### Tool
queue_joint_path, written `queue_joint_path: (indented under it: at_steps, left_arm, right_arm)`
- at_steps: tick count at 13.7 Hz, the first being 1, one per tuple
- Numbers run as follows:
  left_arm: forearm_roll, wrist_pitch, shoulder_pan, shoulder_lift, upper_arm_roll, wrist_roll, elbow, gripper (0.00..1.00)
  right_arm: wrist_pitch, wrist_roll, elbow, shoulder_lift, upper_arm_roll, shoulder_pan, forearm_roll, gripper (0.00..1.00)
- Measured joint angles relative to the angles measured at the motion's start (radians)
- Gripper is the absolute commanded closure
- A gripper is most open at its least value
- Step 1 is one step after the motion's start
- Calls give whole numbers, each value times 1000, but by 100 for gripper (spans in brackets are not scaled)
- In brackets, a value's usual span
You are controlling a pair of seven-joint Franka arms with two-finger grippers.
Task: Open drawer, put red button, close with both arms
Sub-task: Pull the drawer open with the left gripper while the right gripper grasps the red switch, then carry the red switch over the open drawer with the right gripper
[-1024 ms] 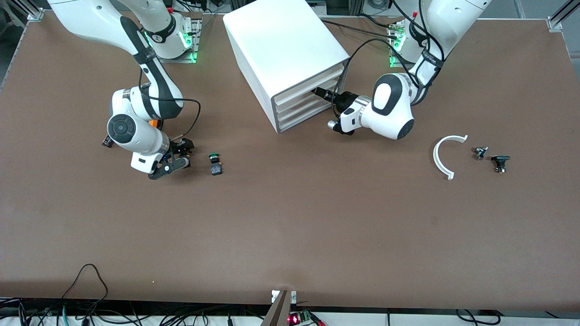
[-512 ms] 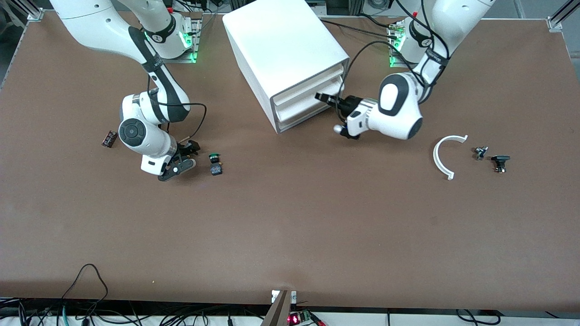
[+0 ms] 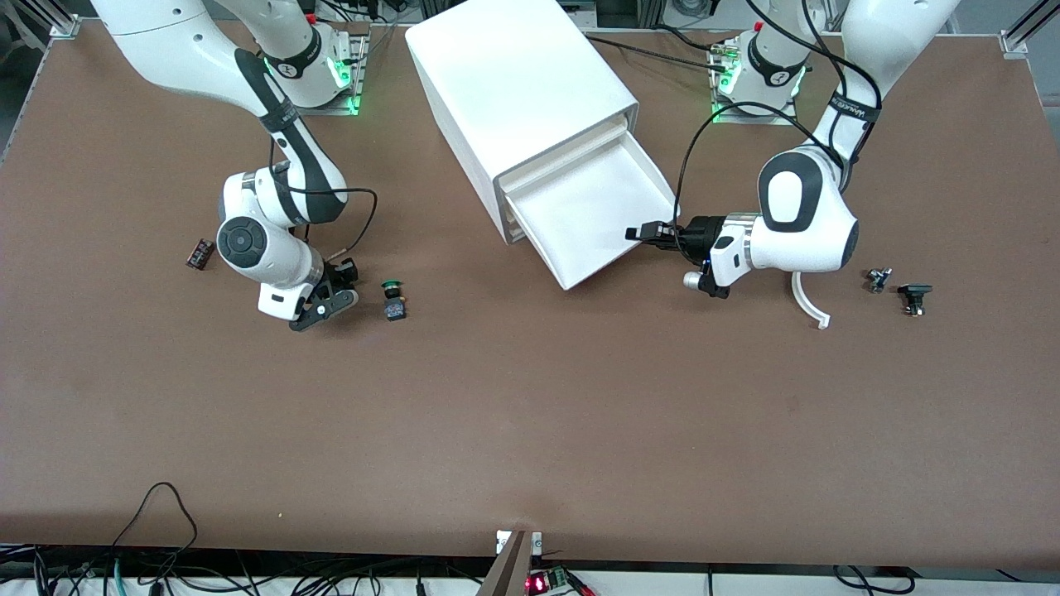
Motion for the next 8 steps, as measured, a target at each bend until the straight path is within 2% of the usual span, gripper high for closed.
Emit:
queue_joint_path:
  at_steps: [5, 8]
  left_arm:
    - [13, 89, 18, -40, 16, -11, 34, 0]
    - [42, 93, 62, -144, 93, -23, 51, 0]
  right_arm:
    - [6, 0, 18, -10, 0, -3, 0, 74]
    - [-71, 0, 89, -67, 9, -3, 0, 74]
